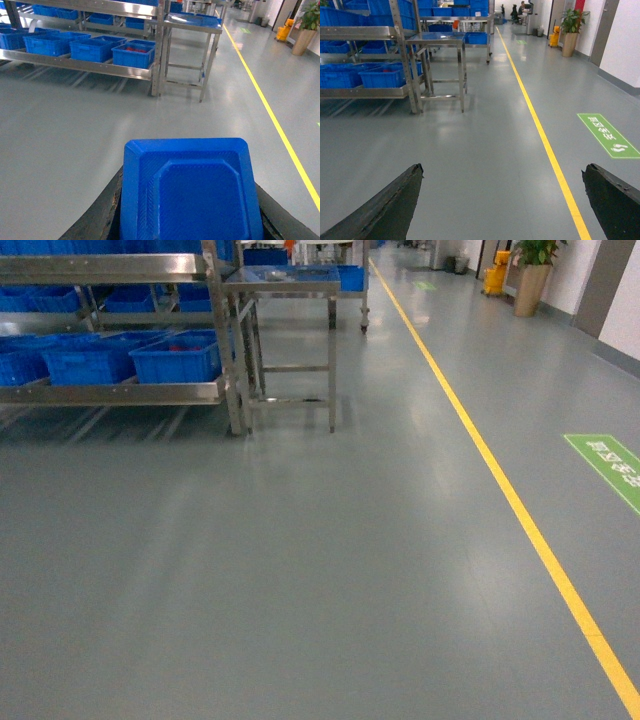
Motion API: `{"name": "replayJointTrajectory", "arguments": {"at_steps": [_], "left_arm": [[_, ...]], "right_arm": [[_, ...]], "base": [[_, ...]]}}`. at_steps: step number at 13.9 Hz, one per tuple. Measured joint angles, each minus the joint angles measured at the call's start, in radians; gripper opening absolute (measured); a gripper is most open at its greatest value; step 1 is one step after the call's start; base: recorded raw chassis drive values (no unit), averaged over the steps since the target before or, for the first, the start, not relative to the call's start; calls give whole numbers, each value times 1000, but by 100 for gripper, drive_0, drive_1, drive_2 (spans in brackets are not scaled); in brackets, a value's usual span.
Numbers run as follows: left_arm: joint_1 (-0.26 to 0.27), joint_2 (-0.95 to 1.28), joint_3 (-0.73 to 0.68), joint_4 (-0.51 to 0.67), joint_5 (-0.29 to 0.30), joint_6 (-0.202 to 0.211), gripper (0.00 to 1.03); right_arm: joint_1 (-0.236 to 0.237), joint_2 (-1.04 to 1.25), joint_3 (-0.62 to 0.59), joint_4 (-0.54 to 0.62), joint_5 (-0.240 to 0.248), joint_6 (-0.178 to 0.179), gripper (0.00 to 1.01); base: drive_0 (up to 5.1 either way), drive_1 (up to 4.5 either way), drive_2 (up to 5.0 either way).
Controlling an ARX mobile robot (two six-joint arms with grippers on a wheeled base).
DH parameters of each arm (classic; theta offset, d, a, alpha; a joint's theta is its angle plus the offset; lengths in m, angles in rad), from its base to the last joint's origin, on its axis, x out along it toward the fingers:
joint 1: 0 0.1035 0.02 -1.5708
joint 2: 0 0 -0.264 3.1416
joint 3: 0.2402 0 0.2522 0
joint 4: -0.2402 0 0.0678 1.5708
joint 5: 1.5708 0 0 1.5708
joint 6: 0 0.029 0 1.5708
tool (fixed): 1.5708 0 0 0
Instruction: Pick blue part to blue bin on bottom shelf
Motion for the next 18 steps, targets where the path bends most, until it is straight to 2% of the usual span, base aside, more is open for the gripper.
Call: {"name": "replayJointTrajectory", "arguments": {"at_steps": [18], "left_arm": [[0, 0, 0, 0, -1, 0, 43]], "right_arm": [[0, 0, 0, 2, 0, 0, 98]], "base": [[8, 419, -403]]}}
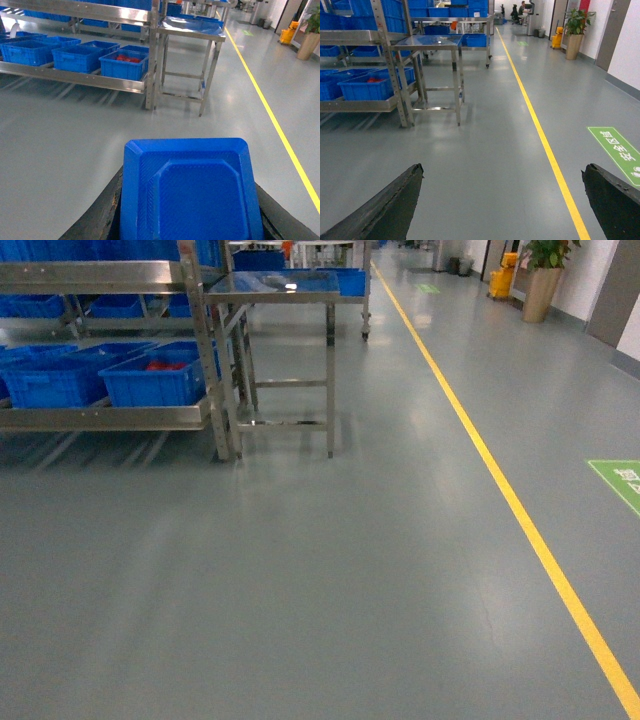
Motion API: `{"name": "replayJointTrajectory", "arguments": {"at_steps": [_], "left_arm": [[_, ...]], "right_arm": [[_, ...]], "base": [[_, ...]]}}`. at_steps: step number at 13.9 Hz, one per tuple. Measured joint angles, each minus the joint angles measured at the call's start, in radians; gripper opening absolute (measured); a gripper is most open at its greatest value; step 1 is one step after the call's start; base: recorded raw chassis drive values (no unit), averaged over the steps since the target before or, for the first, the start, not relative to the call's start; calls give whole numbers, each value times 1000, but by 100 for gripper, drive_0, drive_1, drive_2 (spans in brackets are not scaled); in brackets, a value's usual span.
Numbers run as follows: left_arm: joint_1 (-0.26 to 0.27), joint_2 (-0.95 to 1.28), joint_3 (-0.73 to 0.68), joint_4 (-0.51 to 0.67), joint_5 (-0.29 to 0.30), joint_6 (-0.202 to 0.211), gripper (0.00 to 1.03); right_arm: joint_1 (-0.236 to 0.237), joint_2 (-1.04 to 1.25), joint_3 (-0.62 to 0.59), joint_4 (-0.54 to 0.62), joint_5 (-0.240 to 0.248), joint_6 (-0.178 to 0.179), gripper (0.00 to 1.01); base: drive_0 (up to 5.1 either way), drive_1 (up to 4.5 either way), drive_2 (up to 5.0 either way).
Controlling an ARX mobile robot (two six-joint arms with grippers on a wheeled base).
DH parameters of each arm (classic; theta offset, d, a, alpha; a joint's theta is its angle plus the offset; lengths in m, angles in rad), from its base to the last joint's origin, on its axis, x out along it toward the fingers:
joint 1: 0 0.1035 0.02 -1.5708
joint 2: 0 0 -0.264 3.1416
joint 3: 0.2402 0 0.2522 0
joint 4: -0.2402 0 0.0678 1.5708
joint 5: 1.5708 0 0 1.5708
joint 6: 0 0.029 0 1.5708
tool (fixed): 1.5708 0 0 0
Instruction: Pick blue part to blue bin on bottom shelf
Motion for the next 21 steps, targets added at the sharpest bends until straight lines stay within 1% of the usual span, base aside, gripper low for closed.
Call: {"name": "replayJointTrajectory", "arguments": {"at_steps": [21], "left_arm": [[0, 1, 0, 0, -2, 0, 43]], "right_arm": [[0, 0, 0, 4, 0, 0, 98]], "base": [[-2, 410, -414]]}}
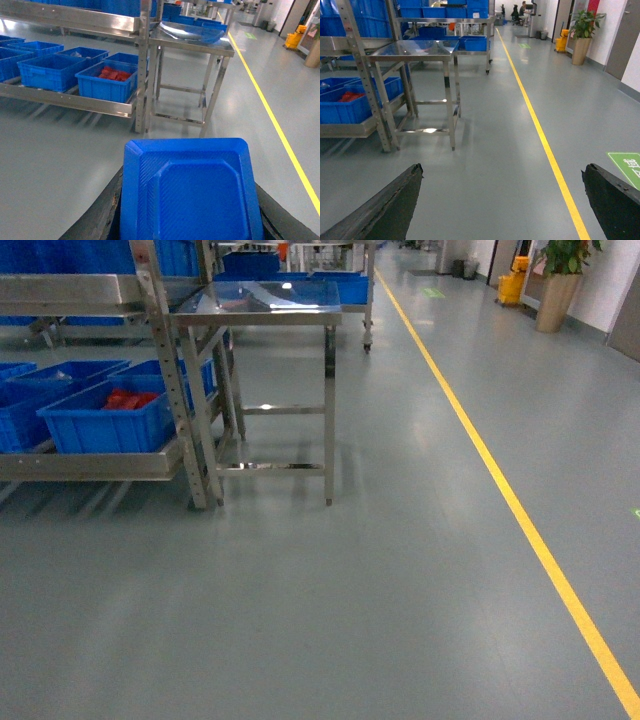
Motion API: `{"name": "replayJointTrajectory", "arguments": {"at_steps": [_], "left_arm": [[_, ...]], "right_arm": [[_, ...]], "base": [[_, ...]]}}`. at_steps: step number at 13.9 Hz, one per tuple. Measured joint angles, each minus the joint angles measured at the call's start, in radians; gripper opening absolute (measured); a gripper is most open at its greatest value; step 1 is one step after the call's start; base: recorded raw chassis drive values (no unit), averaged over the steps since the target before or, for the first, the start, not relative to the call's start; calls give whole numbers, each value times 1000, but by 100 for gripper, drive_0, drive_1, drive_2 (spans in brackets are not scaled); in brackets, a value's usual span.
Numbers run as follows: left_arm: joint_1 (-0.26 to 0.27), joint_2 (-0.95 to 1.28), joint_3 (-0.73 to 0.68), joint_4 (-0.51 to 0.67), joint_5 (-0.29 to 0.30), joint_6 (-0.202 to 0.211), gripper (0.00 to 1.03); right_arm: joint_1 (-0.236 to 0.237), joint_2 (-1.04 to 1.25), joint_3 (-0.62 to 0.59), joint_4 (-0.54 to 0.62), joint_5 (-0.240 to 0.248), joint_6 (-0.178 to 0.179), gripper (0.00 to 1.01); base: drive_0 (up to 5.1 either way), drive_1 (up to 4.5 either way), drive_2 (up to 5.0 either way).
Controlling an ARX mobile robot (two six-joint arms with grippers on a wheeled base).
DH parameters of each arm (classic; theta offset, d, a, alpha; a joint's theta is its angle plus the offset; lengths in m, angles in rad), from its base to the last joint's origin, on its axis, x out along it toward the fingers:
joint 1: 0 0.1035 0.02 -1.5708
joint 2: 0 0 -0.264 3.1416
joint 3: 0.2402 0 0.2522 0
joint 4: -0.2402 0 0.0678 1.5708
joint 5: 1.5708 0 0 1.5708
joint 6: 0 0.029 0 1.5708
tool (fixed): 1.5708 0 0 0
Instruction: Pick blue part to blue bin on bottom shelf
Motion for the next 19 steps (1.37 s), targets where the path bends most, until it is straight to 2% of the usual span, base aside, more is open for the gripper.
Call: {"name": "replayJointTrajectory", "arguments": {"at_steps": [19], "left_arm": [[0, -2, 0, 4, 2, 0, 43]], "right_arm": [[0, 0, 0, -3, 0, 0, 98]], "base": [[-1, 411, -414]]}}
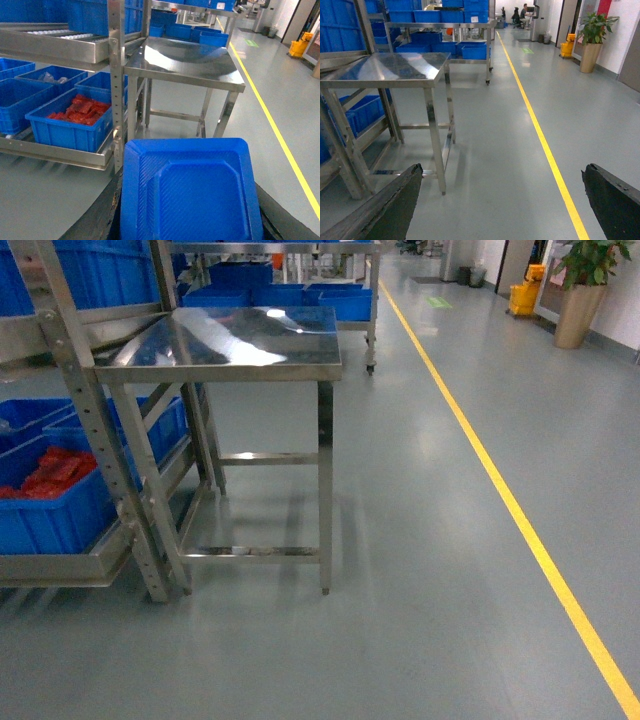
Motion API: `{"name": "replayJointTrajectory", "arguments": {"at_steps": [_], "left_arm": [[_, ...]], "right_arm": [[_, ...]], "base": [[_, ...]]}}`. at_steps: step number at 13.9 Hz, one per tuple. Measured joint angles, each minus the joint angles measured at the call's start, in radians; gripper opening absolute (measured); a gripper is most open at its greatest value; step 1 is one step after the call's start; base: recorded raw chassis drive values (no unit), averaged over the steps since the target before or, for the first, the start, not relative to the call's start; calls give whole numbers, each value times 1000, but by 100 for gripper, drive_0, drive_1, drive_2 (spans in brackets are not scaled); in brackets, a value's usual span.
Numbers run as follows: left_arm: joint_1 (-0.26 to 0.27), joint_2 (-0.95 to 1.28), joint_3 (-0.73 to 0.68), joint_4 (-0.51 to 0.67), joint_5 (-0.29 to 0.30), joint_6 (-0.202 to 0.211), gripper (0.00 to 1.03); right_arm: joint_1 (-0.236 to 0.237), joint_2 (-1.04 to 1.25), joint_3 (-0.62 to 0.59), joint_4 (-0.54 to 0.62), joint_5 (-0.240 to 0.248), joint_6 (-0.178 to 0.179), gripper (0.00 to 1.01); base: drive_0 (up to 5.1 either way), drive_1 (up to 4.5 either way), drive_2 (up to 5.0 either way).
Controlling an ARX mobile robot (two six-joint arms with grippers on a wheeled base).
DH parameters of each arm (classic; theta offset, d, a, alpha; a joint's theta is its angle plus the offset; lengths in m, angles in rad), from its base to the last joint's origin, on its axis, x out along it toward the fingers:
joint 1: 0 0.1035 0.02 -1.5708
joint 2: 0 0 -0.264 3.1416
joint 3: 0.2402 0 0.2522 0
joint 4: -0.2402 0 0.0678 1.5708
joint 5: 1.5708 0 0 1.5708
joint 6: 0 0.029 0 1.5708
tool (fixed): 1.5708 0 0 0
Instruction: Pick blue part to blue bin on bottom shelf
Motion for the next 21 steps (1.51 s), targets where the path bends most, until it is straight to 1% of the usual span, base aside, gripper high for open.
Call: {"name": "replayJointTrajectory", "arguments": {"at_steps": [20, 21], "left_arm": [[0, 2, 0, -5, -1, 0, 43], [0, 0, 0, 0, -3, 0, 43]], "right_arm": [[0, 0, 0, 3, 0, 0, 98], [0, 0, 0, -5, 0, 0, 98]], "base": [[-4, 409, -418], [0, 0, 0]]}}
